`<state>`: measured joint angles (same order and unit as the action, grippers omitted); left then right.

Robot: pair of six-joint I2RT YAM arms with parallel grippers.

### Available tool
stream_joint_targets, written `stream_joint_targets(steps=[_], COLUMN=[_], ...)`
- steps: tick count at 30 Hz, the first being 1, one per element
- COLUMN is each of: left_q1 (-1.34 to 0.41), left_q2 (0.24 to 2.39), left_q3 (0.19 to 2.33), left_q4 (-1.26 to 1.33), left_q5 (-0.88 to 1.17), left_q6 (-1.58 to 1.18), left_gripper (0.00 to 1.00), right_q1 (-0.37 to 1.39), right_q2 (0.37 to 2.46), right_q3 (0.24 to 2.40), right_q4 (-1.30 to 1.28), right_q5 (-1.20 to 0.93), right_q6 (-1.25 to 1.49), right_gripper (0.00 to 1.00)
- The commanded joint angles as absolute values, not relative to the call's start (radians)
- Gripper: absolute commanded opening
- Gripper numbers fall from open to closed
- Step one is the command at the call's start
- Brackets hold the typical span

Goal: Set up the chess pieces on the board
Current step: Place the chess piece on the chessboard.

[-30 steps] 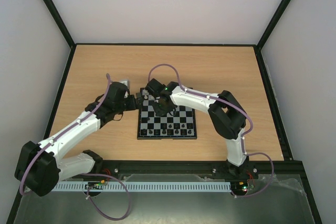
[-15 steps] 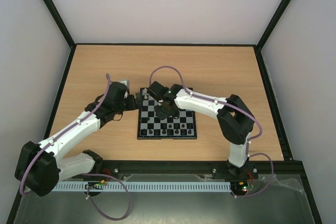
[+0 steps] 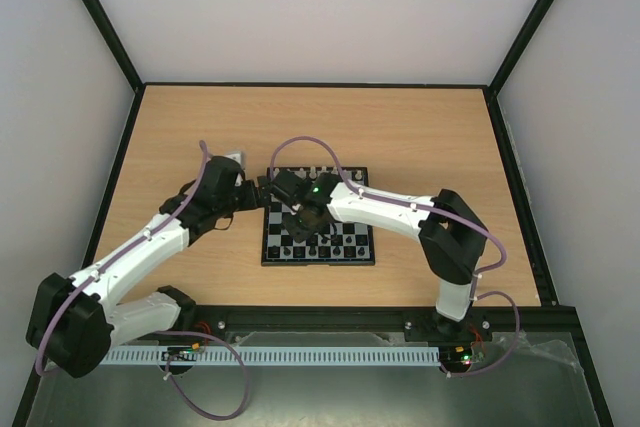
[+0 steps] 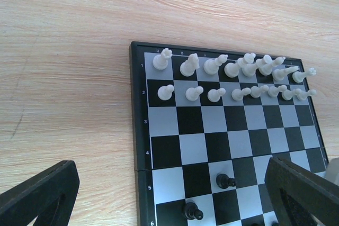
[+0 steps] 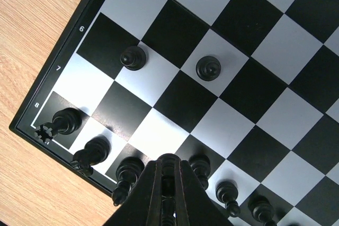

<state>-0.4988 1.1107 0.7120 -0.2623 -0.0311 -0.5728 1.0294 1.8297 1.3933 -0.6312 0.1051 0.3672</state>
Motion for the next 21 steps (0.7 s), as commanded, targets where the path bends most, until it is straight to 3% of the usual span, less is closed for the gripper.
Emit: stream_joint_targets(steps=[1,21], left_q1=[-0.494,-0.493], left_q2=[1.082,1.071], left_q3=[0.702,0.696], left_q4=[-0.285,-0.29], left_q5=[-0.041,-0.05], left_q6=[-0.58,-0.581], left_gripper=[1.0,1.0], right_q1=[1.038,1.049], right_q2=[1.861,1.924], right_q3=[1.383,1.39], right_q4=[-0.662,-0.628], right_q5=[0.086,0.075], right_q6=[0.378,0.379], right_gripper=[0.02,0.02])
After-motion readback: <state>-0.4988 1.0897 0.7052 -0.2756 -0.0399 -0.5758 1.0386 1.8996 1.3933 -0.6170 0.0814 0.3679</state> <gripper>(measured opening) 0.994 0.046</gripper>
